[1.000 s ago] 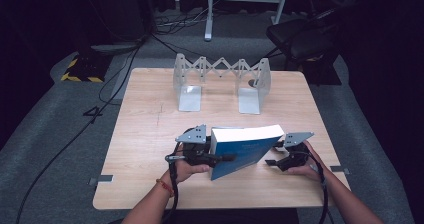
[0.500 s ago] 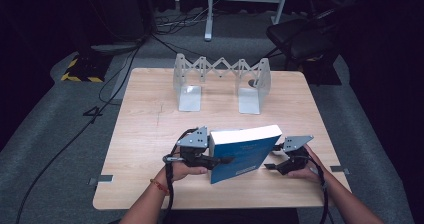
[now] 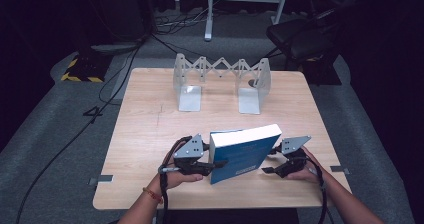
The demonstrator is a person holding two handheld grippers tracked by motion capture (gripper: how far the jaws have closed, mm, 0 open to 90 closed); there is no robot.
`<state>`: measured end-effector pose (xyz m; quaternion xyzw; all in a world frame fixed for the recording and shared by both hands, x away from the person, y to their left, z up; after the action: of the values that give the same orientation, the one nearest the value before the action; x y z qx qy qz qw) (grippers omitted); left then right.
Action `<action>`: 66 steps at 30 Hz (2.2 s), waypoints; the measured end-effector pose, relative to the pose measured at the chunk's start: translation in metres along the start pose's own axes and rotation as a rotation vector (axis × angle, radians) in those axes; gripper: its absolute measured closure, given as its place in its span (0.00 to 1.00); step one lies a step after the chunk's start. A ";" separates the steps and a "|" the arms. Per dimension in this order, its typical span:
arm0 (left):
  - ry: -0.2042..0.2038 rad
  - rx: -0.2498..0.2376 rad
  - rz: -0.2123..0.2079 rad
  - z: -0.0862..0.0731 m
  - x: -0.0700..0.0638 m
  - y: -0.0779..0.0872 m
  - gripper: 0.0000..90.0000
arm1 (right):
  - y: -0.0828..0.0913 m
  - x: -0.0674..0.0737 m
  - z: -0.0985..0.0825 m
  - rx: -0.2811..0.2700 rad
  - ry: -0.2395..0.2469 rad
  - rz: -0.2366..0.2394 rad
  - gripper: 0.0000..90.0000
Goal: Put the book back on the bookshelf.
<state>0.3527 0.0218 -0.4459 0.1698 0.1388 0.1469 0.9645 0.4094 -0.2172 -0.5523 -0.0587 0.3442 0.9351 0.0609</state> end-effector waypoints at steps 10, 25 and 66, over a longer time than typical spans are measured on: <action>-0.006 0.008 0.031 -0.003 0.000 0.000 0.57 | -0.007 0.009 0.032 -0.096 0.031 0.015 0.36; -0.006 0.171 0.199 -0.060 0.010 -0.013 0.49 | 0.028 0.004 0.106 -0.275 0.101 -0.013 0.45; 0.075 0.150 0.376 -0.051 0.086 -0.076 0.36 | 0.071 -0.005 0.097 -0.204 0.094 -0.264 0.67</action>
<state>0.4332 -0.0040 -0.5383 0.2584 0.1508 0.3200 0.8989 0.3971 -0.2077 -0.4332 -0.1529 0.2392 0.9453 0.1605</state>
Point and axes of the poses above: each handheld gripper's, and its own axes: y roughly backward along the jaws, z roughly out of its top, x roughly to its left, the point moved 8 cm from there along -y, roughly forward along the jaws, and after that the axes turned 14 degrees about y, right-handed, at the moved point
